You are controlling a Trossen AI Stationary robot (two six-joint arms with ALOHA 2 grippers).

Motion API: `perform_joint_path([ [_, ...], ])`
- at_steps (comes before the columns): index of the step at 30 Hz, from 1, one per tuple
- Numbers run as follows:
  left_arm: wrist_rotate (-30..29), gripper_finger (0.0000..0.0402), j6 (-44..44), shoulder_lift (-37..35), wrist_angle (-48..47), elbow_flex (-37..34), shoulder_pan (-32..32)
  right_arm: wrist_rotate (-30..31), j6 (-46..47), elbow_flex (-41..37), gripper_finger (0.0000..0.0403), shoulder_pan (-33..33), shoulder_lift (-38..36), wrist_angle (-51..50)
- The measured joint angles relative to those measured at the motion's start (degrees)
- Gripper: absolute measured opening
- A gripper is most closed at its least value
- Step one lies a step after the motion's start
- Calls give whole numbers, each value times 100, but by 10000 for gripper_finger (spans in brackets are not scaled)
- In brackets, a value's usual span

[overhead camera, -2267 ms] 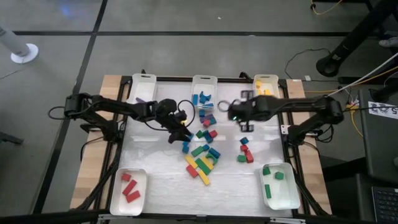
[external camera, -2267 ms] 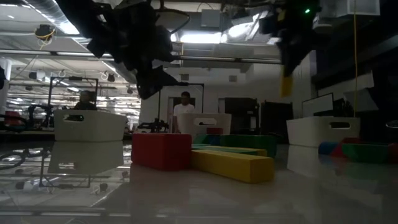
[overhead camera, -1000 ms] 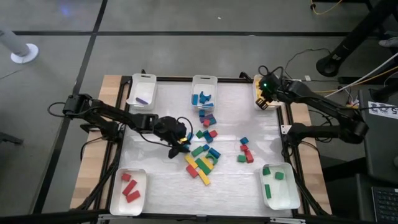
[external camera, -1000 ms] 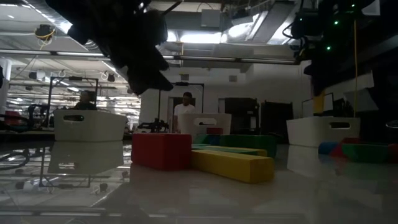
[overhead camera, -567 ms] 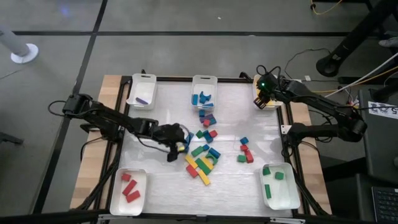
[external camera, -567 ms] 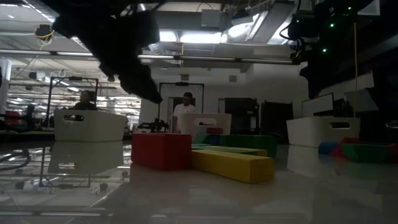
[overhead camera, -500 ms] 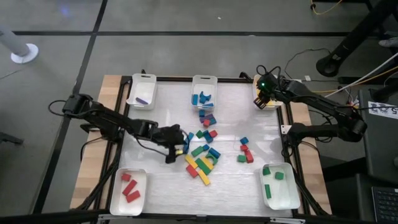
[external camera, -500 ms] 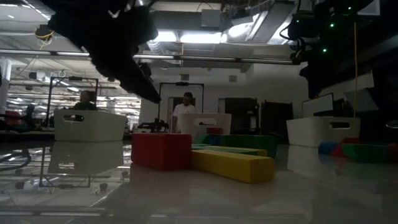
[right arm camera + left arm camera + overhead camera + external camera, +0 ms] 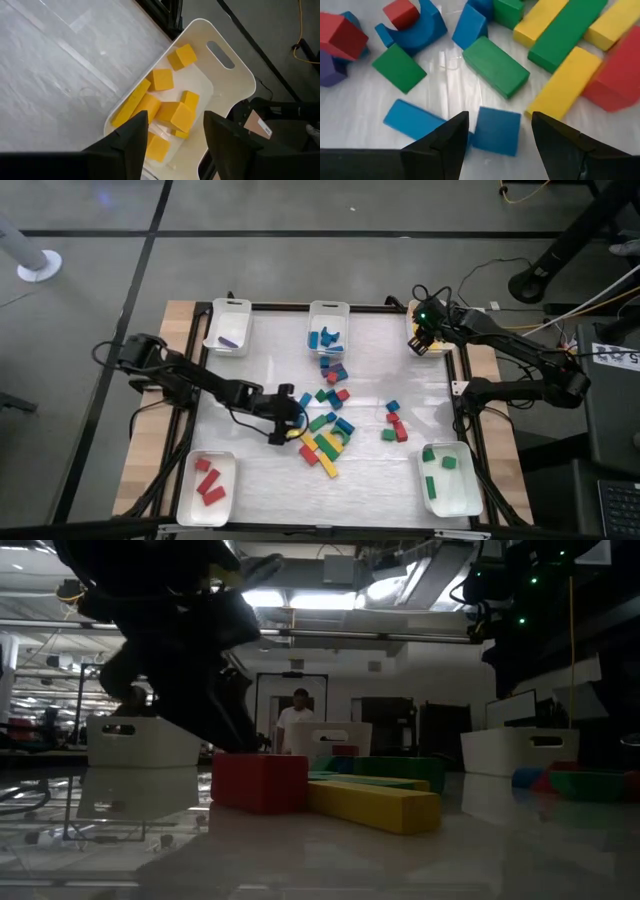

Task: Sort blocks
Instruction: Put the blue block into the top center white bin

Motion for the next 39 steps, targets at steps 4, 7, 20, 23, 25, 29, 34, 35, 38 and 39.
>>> perform_joint_path([
  [4,0,205,90,164,68,0,4,-1,0,0,193,0,0,-2],
  [7,16,205,59,303,34,0,2,1,0,0,193,0,0,-2],
  [20,22,139,44,392,66,22,2,-922,7,2,193,0,0,-2],
  [23,24,117,37,388,68,24,2,-1513,12,2,193,0,-2,-10],
  [25,23,117,15,388,66,24,2,-2066,9,2,193,0,-2,-17],
  [29,24,117,7,319,14,24,2,-3168,10,2,193,4,-2,-17],
  [34,22,117,30,-39,75,24,5,-3955,165,2,193,9,-2,-17],
  [35,25,117,31,-140,92,26,26,-4029,167,2,193,11,-2,-14],
  [38,22,117,36,-384,276,28,122,-4054,164,2,193,141,-2,-9],
  [39,18,117,43,-445,384,28,178,-4049,162,2,193,218,-2,-11],
])
